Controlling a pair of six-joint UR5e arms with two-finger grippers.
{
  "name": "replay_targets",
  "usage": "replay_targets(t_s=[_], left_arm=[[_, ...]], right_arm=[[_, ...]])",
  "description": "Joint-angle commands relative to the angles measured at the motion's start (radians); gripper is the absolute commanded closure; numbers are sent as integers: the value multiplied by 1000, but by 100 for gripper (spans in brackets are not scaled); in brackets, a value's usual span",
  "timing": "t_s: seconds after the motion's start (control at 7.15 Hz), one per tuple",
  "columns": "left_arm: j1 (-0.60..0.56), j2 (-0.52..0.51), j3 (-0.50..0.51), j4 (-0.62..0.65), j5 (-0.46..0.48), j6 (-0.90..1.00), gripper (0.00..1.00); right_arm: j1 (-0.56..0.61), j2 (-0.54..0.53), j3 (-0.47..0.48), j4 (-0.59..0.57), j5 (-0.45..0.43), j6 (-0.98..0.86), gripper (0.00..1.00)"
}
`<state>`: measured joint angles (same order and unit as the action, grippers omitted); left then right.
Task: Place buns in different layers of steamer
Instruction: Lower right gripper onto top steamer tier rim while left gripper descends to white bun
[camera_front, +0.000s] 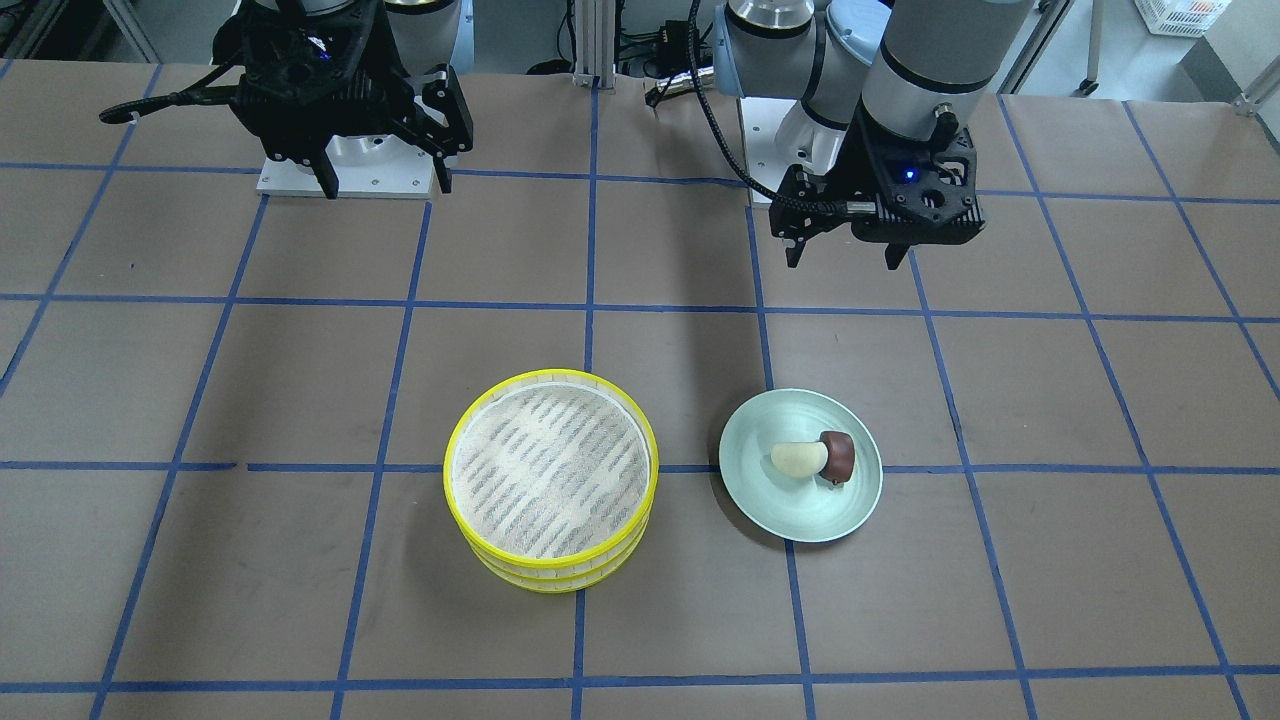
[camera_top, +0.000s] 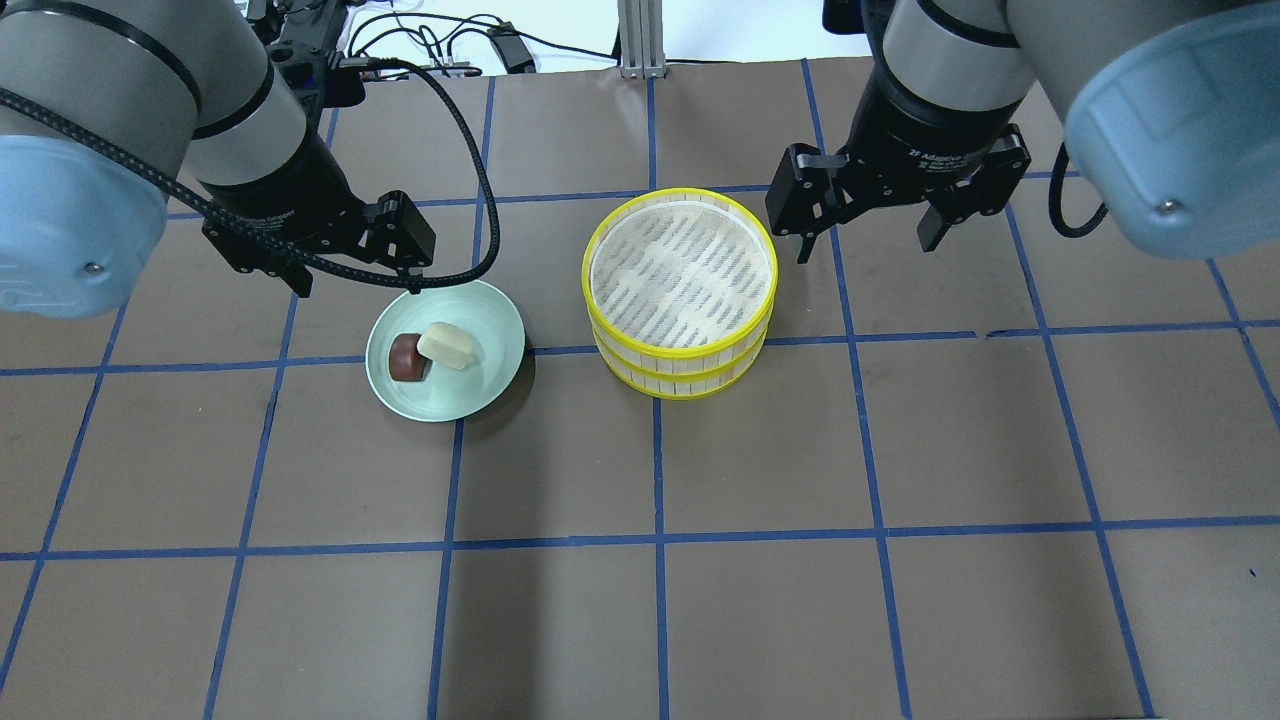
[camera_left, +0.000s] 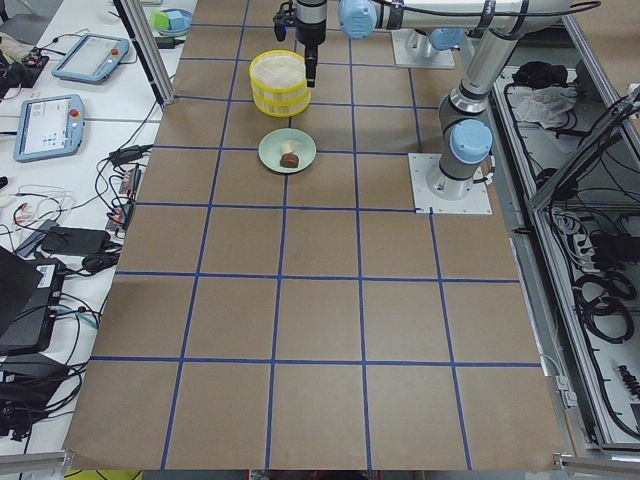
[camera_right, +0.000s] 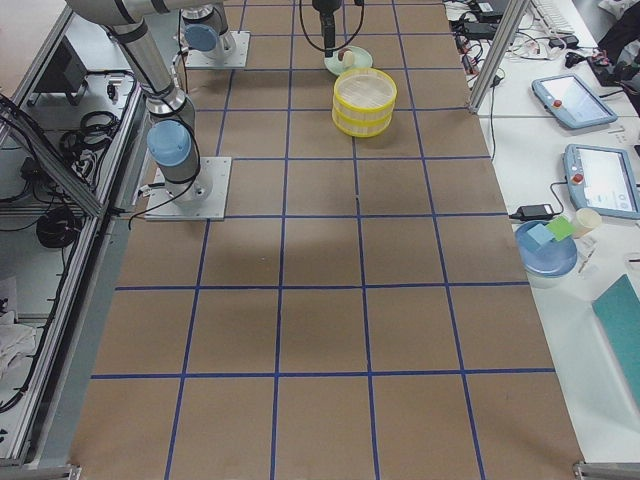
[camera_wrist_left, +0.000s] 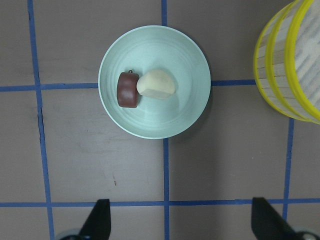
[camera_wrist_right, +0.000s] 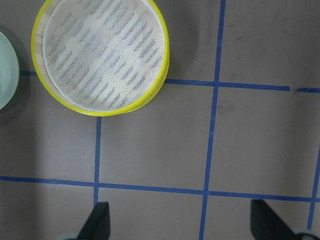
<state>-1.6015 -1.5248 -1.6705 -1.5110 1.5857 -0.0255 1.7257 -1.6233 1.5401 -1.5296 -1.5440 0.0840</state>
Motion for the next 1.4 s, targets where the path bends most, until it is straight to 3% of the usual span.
replay_targets(t_s=[0.0,0.42,0.7,0.98,1.12,1.26], left_arm=[[0,0,0,0,-1,-1,0],[11,0,-2,-1,2,1,0],[69,-58,-3,20,-1,38,0],[80,-150,-9,195,-13,47,0],[80,-184,-9,236,-12,156,0],[80,-224,-12,264,-4,303,0]], right_arm=[[0,51,-12,-80,-4,-1,0],[-2,179,-17,-183,2,9,0],[3,309,-2,-242,1,28,0],[3,408,15,-328,2,37,0],[3,424,43,-357,4,37,1],[3,439,63,-360,4,57,16]])
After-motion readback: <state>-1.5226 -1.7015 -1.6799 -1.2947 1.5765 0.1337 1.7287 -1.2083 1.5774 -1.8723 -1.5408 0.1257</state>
